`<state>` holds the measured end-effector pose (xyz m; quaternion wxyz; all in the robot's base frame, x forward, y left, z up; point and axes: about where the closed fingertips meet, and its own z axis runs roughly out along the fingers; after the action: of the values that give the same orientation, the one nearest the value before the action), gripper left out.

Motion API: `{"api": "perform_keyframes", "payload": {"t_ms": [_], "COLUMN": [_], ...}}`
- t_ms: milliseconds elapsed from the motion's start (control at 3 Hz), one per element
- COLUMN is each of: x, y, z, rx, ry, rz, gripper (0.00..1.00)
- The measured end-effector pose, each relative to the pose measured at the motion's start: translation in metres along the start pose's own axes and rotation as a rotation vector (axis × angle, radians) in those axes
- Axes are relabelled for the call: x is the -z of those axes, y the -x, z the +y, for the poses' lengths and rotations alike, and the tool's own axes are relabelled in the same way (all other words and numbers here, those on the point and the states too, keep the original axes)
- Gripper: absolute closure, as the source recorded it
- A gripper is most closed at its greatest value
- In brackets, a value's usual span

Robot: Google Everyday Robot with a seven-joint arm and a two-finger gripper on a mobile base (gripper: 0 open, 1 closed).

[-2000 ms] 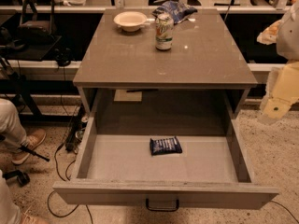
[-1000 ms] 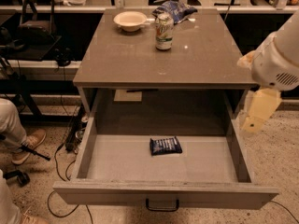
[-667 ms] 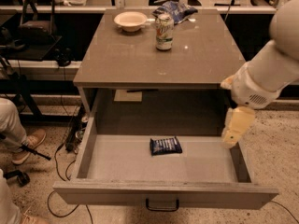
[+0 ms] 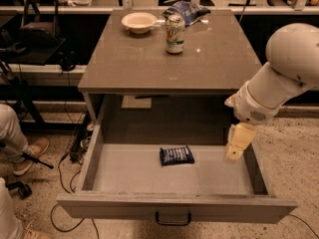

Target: Pick rxbar blueberry from top drawer and place on counter

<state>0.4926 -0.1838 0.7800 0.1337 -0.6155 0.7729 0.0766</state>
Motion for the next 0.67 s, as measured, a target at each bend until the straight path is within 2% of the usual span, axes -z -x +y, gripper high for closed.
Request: {"api": "perform_keyframes", "payload": {"t_ms": [333,667], "x": [-0.035,-0.096], "y": [0.010,0.039], "z": [-0.011,-0.015], "rx": [0.023,0.071], "ry": [-0.003,0.030], "rz": [-0.054,-0.107], "gripper": [0.00,0.00]}}
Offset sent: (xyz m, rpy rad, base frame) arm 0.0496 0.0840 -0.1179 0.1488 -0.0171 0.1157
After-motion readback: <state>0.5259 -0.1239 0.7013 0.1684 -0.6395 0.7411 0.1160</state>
